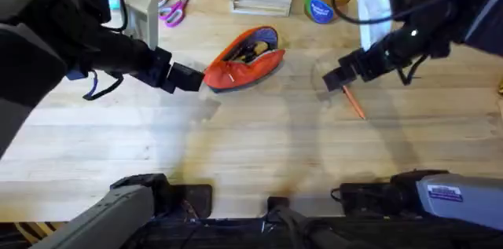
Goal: Unzip the bag, pick up the pens from the table one at a time and place them inside, then zip the bag closed.
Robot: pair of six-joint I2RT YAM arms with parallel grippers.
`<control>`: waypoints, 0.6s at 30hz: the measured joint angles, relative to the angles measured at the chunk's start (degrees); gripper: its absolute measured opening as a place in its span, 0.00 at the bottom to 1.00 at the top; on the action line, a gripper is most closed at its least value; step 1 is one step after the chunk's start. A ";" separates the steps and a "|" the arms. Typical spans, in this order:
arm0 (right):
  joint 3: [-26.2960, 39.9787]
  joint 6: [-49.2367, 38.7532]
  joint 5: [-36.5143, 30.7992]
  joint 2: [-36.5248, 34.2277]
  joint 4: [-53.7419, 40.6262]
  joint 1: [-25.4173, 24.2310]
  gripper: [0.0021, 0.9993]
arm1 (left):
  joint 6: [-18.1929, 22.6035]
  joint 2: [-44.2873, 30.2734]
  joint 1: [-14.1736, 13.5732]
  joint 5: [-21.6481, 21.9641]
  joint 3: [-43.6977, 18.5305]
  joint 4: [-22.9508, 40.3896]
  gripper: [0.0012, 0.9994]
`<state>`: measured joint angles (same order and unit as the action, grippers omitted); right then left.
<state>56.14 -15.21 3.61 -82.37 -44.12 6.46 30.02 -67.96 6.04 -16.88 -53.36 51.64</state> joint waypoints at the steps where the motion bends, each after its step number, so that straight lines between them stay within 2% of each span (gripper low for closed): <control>1: -1.69 0.23 -0.21 -0.02 1.74 0.00 1.00 | 0.00 0.00 0.00 0.00 0.00 -0.02 0.99; 6: -6.45 0.41 -1.23 -2.43 10.52 0.00 1.00 | 0.00 0.00 0.00 0.00 0.00 -0.03 0.99; 15: -5.91 0.47 -1.74 -6.02 11.05 0.02 1.00 | 0.02 0.00 0.00 0.00 0.00 -0.20 0.99; 16: -5.71 0.42 -1.87 -6.25 10.88 0.06 0.97 | 0.00 0.00 0.00 0.00 0.00 -0.21 0.99; 17: -5.55 0.41 -2.19 -6.42 10.95 0.13 0.91 | 0.00 -0.02 0.00 0.00 0.00 -0.20 0.99; 18: -5.43 0.37 -2.29 -6.59 11.37 0.13 0.78 | 0.00 0.00 0.00 0.00 0.00 -0.21 0.99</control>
<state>50.71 -14.84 1.32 -88.96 -32.75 6.59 30.02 -67.96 6.04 -16.88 -53.36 51.42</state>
